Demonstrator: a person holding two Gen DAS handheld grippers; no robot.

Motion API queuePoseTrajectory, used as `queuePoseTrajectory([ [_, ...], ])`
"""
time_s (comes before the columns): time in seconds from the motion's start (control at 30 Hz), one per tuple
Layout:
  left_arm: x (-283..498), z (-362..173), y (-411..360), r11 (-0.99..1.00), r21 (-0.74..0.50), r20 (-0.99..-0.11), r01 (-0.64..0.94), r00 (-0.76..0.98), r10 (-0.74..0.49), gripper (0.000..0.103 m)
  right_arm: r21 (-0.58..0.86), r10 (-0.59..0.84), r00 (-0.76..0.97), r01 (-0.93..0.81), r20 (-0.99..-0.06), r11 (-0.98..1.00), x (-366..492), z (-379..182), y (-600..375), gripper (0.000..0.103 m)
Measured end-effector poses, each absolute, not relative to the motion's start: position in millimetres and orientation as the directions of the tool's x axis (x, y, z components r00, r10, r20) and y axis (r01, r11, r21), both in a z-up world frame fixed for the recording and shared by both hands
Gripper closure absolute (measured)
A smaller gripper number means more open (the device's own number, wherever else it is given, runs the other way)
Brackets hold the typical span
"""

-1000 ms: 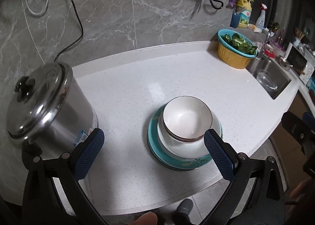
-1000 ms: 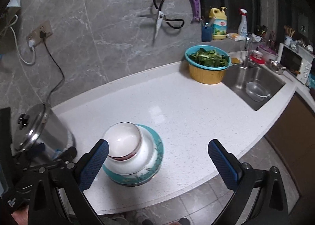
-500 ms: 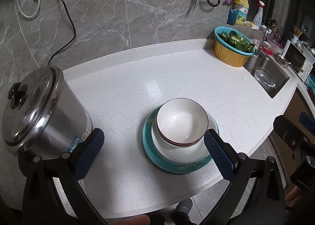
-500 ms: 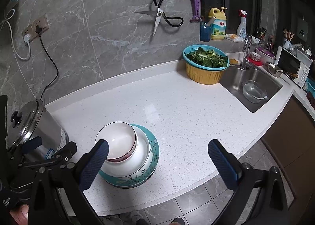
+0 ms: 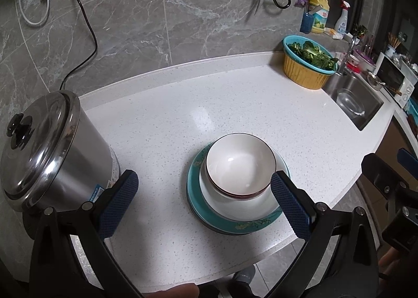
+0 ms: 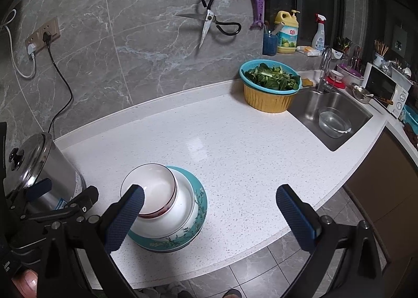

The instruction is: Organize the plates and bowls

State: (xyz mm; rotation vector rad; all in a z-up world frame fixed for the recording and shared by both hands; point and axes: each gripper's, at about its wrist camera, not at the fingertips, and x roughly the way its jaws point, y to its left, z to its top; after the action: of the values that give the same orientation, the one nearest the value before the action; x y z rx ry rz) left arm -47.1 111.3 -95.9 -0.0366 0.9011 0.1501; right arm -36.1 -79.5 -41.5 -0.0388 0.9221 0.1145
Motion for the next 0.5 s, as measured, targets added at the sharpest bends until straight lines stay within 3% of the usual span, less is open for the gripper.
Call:
queuePoseTrajectory([
  [0.5,-52.7,-96.9,104.4,0.985,0.034,-0.781,-0.172,0.610,0.133,0.000,0.012,0.077,0.597,-0.113,-0.798,0.994,-35.4,-43.2,-79.9,0.000],
])
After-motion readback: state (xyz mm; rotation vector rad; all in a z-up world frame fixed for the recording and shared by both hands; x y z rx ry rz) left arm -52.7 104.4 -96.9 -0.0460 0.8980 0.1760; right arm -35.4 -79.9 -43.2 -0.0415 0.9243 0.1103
